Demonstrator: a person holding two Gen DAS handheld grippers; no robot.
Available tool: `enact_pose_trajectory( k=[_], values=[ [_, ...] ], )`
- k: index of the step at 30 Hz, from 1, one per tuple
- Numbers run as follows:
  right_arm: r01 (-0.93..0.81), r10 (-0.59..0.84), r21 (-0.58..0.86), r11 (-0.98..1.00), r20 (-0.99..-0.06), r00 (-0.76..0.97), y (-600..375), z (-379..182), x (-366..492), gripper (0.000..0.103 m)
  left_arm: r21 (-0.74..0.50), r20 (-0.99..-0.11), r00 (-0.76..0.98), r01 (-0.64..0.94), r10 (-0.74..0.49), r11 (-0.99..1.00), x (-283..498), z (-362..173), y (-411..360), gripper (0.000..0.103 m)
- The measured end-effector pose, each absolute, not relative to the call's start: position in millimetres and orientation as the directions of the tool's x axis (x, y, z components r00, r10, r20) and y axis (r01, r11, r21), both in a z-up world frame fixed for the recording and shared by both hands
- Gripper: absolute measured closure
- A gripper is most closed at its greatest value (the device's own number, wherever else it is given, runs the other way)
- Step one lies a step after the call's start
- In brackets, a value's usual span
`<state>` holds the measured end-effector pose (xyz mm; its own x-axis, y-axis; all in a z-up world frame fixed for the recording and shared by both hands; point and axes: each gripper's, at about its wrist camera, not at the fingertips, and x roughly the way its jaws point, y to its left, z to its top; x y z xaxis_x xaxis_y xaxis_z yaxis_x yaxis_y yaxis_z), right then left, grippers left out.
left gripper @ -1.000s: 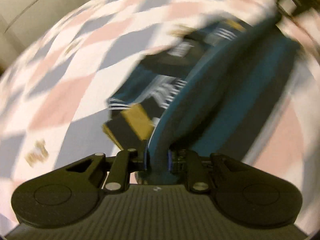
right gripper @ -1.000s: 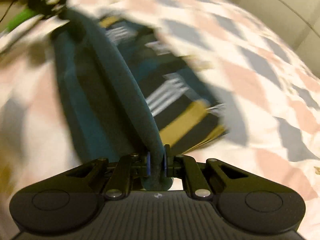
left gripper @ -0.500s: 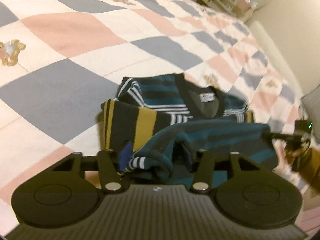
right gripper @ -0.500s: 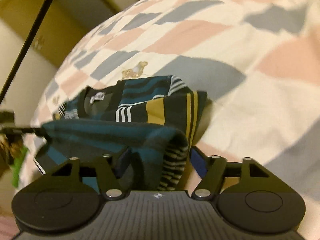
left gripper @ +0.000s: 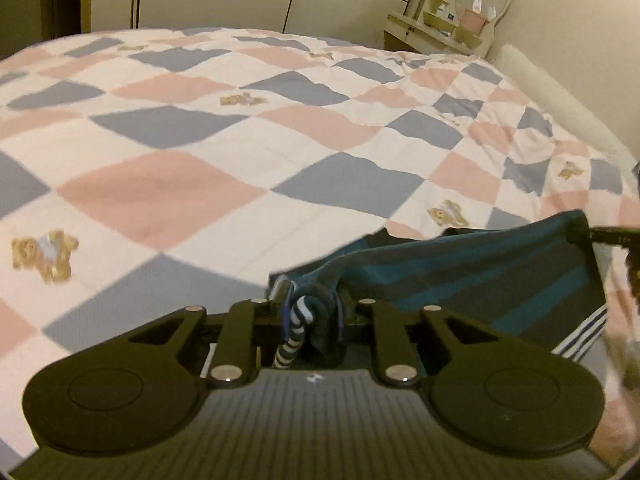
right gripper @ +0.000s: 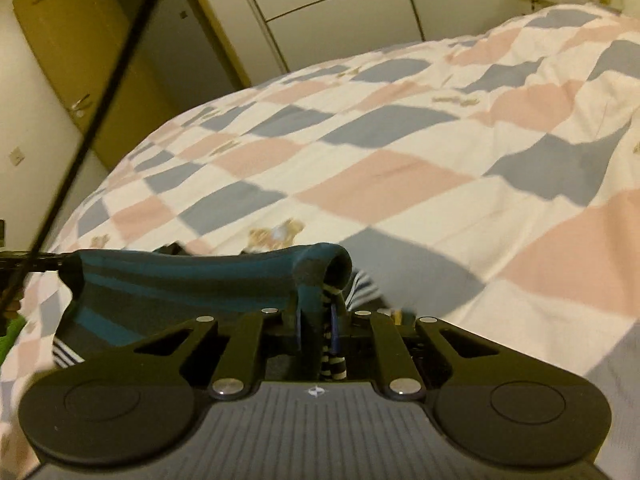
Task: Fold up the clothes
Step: 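Lower the fold onto the shirt and open both grippers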
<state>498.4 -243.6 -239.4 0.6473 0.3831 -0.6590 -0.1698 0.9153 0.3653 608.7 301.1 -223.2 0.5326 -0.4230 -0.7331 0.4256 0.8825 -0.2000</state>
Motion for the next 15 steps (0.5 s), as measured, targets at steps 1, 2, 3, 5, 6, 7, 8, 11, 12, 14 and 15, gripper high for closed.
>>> enact_pose_trajectory(
  k=[1,2,3,5,6,7,8,11,12,14,15],
  values=[
    [-0.166,0.377,0.361,0.918,-0.660,0.649,-243.1,-242.3,502.5,0.091,-0.192,-0.735,0.535,0.424,-0.416,0.885,612.5,-225.6,298.8,0.086],
    [-0.162,0.371,0.357,0.920,-0.662,0.651,-242.6,-245.1,506.5,0.091,-0.186,-0.736,0.538,0.422,-0.410,0.887,616.1,-228.1,297.8,0.086],
    [-0.158,0.365,0.353,0.922,-0.663,0.653,-242.1,-247.9,510.5,0.091,-0.186,-0.736,0.542,0.416,-0.407,0.890,619.6,-230.7,297.8,0.086],
    [-0.150,0.353,0.344,0.927,-0.666,0.657,-241.2,-253.5,518.5,0.091,-0.189,-0.734,0.549,0.401,-0.401,0.896,626.6,-235.9,298.5,0.086],
    [-0.146,0.347,0.340,0.929,-0.667,0.659,-240.7,-256.3,522.6,0.092,-0.191,-0.733,0.552,0.394,-0.398,0.899,630.1,-238.6,298.8,0.086],
    [-0.142,0.341,0.335,0.931,-0.669,0.660,-240.2,-259.1,526.6,0.092,-0.193,-0.729,0.559,0.387,-0.396,0.902,633.4,-240.3,299.1,0.086],
    [-0.138,0.335,0.331,0.933,-0.670,0.662,-239.8,-261.9,530.6,0.092,-0.196,-0.724,0.566,0.380,-0.395,0.904,636.6,-241.6,299.4,0.086],
    [-0.121,0.319,0.325,0.938,-0.673,0.667,-239.8,-270.1,538.3,0.092,-0.187,-0.716,0.581,0.374,-0.386,0.909,642.8,-246.8,297.8,0.086],
    [-0.114,0.315,0.325,0.939,-0.674,0.668,-240.3,-272.7,539.2,0.092,-0.189,-0.717,0.584,0.365,-0.382,0.912,645.2,-250.3,297.7,0.086],
    [-0.099,0.305,0.325,0.940,-0.678,0.669,-241.5,-278.8,541.4,0.092,-0.195,-0.718,0.589,0.342,-0.372,0.919,650.4,-258.3,297.2,0.086],
    [-0.088,0.297,0.323,0.942,-0.685,0.666,-242.2,-283.8,543.0,0.092,-0.189,-0.722,0.590,0.335,-0.362,0.923,653.0,-263.0,295.3,0.086]
  ],
)
